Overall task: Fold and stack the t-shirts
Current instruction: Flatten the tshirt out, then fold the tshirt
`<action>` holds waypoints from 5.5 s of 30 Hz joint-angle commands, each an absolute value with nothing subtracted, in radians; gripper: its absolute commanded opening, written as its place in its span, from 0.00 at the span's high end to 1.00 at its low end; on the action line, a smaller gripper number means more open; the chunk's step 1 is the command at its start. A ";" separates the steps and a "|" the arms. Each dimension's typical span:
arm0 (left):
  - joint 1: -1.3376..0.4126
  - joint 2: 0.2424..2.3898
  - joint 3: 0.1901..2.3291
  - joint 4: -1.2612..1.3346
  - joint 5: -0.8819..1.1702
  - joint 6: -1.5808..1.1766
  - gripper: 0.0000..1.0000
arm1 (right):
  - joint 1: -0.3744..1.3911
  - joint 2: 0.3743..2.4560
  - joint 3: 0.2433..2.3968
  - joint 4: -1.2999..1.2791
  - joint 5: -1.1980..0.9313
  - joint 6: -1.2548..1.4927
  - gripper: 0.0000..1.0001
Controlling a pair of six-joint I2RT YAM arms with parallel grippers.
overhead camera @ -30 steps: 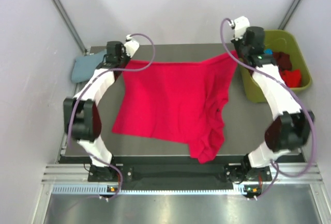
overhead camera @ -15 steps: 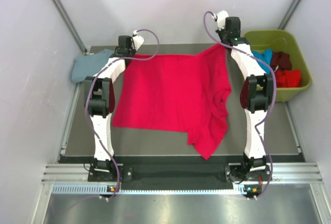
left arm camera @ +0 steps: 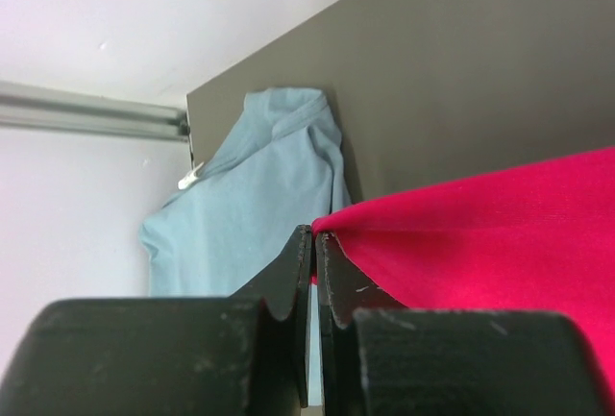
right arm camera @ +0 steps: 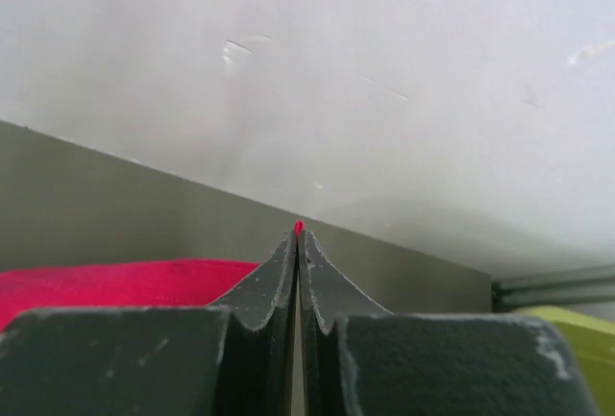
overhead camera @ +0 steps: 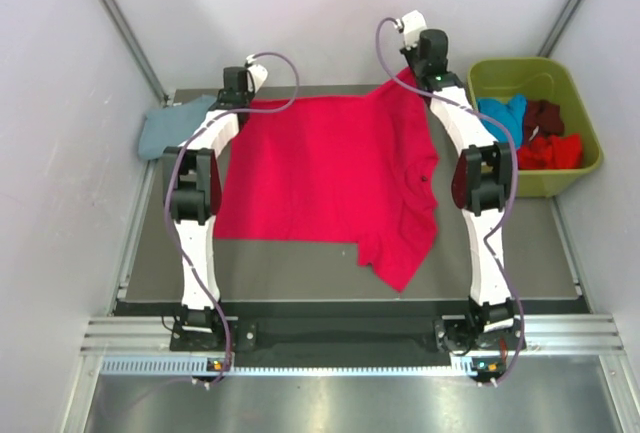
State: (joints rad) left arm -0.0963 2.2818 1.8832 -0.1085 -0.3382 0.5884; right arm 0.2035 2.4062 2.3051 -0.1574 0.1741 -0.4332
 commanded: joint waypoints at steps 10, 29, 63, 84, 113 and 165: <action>-0.060 2.292 1.891 -0.071 -0.437 0.568 1.00 | 0.216 2.571 2.384 0.038 0.305 -0.595 1.00; -0.061 2.333 1.971 -0.109 -0.414 0.561 1.00 | 0.225 2.412 2.296 -0.162 0.304 -0.549 1.00; -0.069 1.918 1.526 -0.285 -0.272 0.430 1.00 | 0.313 1.829 1.686 -0.503 0.215 -0.523 1.00; -0.064 1.902 1.466 -0.414 -0.229 0.334 1.00 | 0.347 1.779 1.537 -0.578 0.138 -0.503 1.00; -0.058 1.974 1.675 -0.425 -0.120 0.261 0.45 | 0.362 1.830 1.660 -0.572 0.138 -0.446 0.52; -0.100 2.252 1.902 -0.713 0.255 0.104 0.51 | 0.405 2.137 1.806 -0.663 -0.227 -0.262 0.94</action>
State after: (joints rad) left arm -0.1017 2.2566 1.8637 -0.7197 0.2459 0.1028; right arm 0.3740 2.2082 1.7897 -0.6563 -0.2054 -0.2600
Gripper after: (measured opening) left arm 0.495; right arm 0.066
